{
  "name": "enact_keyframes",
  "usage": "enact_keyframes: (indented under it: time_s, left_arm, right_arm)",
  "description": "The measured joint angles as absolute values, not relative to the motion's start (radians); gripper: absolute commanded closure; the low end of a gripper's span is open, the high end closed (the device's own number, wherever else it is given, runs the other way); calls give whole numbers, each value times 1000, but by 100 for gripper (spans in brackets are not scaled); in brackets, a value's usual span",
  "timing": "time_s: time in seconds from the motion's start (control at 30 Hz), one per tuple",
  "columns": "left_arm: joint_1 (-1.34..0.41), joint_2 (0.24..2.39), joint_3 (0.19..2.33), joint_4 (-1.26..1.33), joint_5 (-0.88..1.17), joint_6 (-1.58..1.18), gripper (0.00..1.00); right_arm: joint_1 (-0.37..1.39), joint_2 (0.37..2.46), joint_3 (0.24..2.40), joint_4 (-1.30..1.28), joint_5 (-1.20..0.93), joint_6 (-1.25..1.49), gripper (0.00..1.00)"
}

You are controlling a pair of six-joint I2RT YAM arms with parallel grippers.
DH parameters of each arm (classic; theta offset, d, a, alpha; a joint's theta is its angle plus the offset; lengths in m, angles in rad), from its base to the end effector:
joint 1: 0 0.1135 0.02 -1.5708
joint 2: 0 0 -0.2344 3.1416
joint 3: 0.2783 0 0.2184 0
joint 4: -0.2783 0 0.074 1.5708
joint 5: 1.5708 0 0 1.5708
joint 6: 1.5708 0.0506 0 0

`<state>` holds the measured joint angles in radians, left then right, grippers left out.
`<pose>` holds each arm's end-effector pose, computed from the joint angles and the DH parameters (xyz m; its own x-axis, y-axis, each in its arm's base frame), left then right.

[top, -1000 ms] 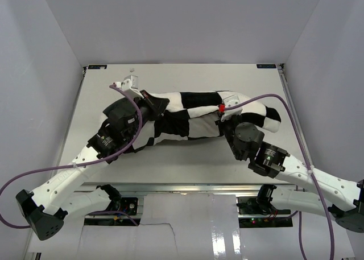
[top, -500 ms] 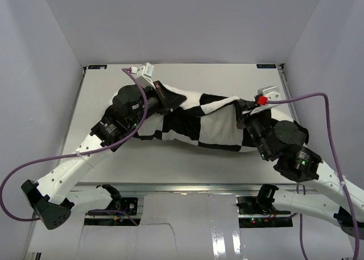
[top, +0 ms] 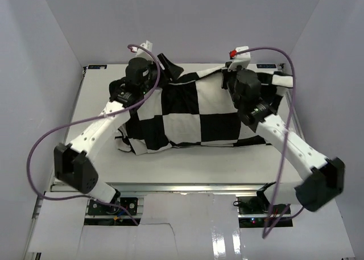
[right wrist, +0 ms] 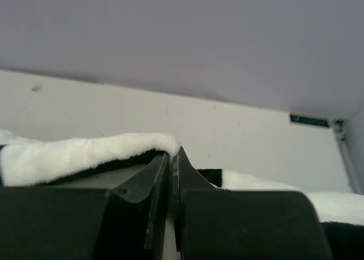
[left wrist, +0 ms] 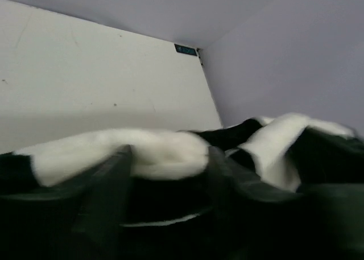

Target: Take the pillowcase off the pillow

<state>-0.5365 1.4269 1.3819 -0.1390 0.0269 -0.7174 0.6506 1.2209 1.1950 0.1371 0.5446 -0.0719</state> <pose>0.2755 -0.1654 0.3732 -0.4694 -0.4855 -0.7376 0.2988 0.6987 -0.6500 0.2289 0.1413 0.4013 0.0959 -0.0043 -0.9954 -0.1017 0.9947 -0.0140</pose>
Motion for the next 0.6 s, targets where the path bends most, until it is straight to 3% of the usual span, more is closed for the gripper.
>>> enact_keyframes:
  time_s: [0.13,0.3,0.4,0.43,0.47,0.5,0.6]
  left_arm:
    - [-348,1710,1496,-18,217,-712,3]
    - [-232,1884,1614,-93,322,-629,2]
    - [-234,1862,1689,-196,282,-550,2]
    - [-241,1832,1699,-211,254,-527,2]
    - [-247,1795,1698,-225,223,-508,2]
    - [-251,1756,1695,-235,189,-492,2]
    - [-268,1597,1626,-233,50,-455,2]
  right_arm:
    - [434,1544,1229,134,292,60,92]
    - [316,1825,1372,129,89,143,64]
    - [282,1895,1518,62,0,167,40]
    - [278,1913,1568,46,-20,172,14]
    - [276,1930,1625,26,-36,182,0]
    - [276,1938,1666,12,-49,181,9]
    - [278,1938,1768,-54,-76,175,10]
